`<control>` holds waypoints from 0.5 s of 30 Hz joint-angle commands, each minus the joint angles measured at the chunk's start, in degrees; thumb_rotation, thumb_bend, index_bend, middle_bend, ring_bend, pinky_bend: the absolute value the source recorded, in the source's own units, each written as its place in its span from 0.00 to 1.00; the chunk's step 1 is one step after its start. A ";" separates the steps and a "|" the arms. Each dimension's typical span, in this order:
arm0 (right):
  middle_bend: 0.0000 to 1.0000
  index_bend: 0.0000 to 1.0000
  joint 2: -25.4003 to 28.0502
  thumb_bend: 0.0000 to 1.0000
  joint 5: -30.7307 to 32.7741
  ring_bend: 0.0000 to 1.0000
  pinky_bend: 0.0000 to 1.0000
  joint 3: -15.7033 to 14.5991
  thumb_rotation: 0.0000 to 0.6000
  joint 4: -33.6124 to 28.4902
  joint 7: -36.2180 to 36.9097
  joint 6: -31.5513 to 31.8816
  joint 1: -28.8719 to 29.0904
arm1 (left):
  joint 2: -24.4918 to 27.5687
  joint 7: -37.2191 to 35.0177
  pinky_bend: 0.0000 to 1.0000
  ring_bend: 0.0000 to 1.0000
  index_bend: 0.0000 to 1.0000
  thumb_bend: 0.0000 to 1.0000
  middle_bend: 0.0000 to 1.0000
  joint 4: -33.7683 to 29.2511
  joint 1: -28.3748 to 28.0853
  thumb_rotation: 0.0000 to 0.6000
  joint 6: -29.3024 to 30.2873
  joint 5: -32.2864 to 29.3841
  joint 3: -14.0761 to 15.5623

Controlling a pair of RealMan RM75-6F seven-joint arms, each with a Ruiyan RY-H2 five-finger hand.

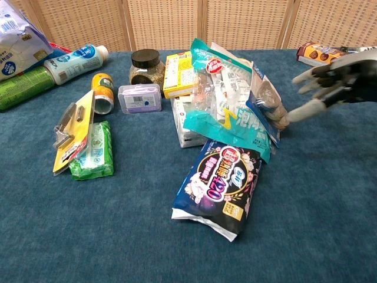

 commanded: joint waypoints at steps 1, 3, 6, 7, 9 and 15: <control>0.00 0.00 -8.51 0.00 18.46 0.00 0.00 6.48 1.00 7.82 -12.28 6.38 14.83 | 0.16 -0.43 0.00 0.00 0.10 0.00 0.00 0.15 -0.01 1.00 -0.01 -0.25 -0.12; 0.00 0.00 -10.51 0.00 22.18 0.00 0.00 7.71 1.00 10.93 -15.57 8.32 18.17 | 0.22 -0.69 0.00 0.00 0.11 0.00 0.00 0.20 -0.02 1.00 0.02 -0.35 -0.20; 0.00 0.00 -13.80 0.00 26.75 0.00 0.00 9.87 1.00 16.06 -20.08 11.26 22.70 | 0.28 -1.03 0.00 0.00 0.11 0.00 0.00 0.35 -0.05 1.00 -0.02 -0.43 -0.24; 0.00 0.00 -14.87 0.00 28.01 0.00 0.00 10.71 1.00 17.80 -21.53 12.20 24.04 | 0.33 -1.21 0.00 0.00 0.11 0.00 0.00 0.42 -0.06 1.00 -0.05 -0.50 -0.25; 0.00 0.00 -16.23 0.00 29.03 0.00 0.00 11.54 1.00 20.02 -23.52 13.72 25.67 | 0.44 -1.54 0.00 0.00 0.11 0.00 0.00 0.54 -0.03 1.00 -0.04 -0.62 -0.29; 0.00 0.00 -20.25 0.00 27.32 0.00 0.00 11.61 1.00 23.52 -26.47 18.36 27.58 | 0.84 -2.80 0.00 0.00 0.11 0.00 0.00 1.06 0.07 1.00 0.35 -1.08 -0.63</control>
